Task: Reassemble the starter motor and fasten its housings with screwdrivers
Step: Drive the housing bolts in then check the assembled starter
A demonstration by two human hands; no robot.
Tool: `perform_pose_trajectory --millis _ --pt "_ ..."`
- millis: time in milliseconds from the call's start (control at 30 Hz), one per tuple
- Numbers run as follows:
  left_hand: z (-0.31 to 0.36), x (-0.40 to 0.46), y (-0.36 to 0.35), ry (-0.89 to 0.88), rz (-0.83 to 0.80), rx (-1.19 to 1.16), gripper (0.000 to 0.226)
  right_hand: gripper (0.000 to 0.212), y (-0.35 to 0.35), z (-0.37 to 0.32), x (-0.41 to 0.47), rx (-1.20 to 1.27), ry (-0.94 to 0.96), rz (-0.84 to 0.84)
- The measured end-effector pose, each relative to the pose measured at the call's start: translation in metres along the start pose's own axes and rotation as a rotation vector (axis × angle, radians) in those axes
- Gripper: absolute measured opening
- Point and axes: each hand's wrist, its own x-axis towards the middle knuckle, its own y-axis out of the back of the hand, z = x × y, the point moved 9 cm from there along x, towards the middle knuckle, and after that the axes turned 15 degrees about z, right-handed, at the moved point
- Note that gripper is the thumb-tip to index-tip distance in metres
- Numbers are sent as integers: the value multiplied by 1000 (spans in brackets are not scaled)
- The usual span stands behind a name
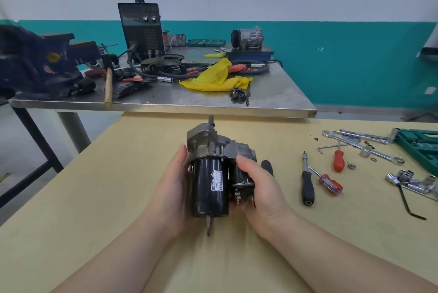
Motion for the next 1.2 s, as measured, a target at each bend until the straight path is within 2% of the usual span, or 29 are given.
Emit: perform_pose_trajectory --millis 133,333,500,1200 --pt "-8 5 6 -75 62 58 78 43 0 7 3 32 -8 -21" --pt "-17 3 -1 28 2 -34 83 57 -4 12 3 10 -30 -69" --pt "-17 3 -4 55 4 -53 82 43 -2 12 6 2 -67 -71" --pt "-22 10 -9 139 -60 -101 83 30 0 13 14 1 -46 -50"
